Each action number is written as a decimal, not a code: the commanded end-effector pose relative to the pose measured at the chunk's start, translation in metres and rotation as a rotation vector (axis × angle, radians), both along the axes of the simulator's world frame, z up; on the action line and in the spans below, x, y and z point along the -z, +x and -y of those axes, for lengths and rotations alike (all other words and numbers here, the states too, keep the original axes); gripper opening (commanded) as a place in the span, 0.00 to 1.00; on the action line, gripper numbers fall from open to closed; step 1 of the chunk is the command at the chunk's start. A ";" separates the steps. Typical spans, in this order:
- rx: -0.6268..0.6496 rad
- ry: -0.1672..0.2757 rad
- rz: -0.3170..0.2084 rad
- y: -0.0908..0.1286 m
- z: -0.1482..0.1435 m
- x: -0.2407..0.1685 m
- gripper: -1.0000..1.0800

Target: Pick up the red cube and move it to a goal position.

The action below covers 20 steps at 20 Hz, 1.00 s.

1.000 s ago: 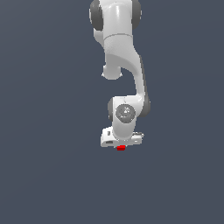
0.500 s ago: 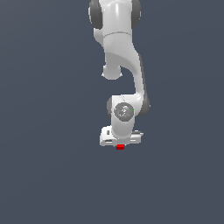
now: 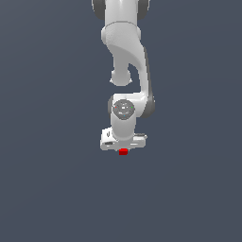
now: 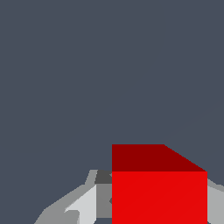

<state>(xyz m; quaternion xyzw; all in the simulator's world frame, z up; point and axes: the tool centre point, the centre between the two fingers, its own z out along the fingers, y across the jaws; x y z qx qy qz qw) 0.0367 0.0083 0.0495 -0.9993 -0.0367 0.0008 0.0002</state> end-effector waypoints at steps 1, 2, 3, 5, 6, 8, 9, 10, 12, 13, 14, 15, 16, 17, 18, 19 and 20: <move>0.001 0.000 0.001 -0.010 0.015 -0.012 0.00; 0.001 0.000 0.001 -0.015 0.021 -0.017 0.00; 0.001 0.000 0.001 -0.019 0.027 -0.022 0.00; 0.001 0.000 0.001 -0.028 0.039 -0.032 0.00; 0.001 0.000 0.001 -0.031 0.044 -0.036 0.00; 0.001 0.000 0.001 -0.039 0.055 -0.045 0.00; 0.001 0.000 0.001 -0.042 0.060 -0.049 0.00; 0.001 0.000 0.001 -0.045 0.064 -0.052 0.00; 0.001 0.000 0.001 -0.050 0.072 -0.058 0.00; 0.001 0.000 0.001 -0.052 0.075 -0.061 0.00; 0.001 0.000 0.001 -0.054 0.078 -0.063 0.00; 0.001 0.000 0.001 -0.056 0.080 -0.065 0.00; 0.001 0.000 0.001 -0.057 0.082 -0.067 0.00; 0.001 0.000 0.001 -0.058 0.084 -0.068 0.00; 0.001 0.000 0.001 -0.058 0.085 -0.069 0.00; 0.001 0.000 0.001 -0.058 0.086 -0.070 0.00; 0.001 0.000 0.001 -0.058 0.086 -0.070 0.00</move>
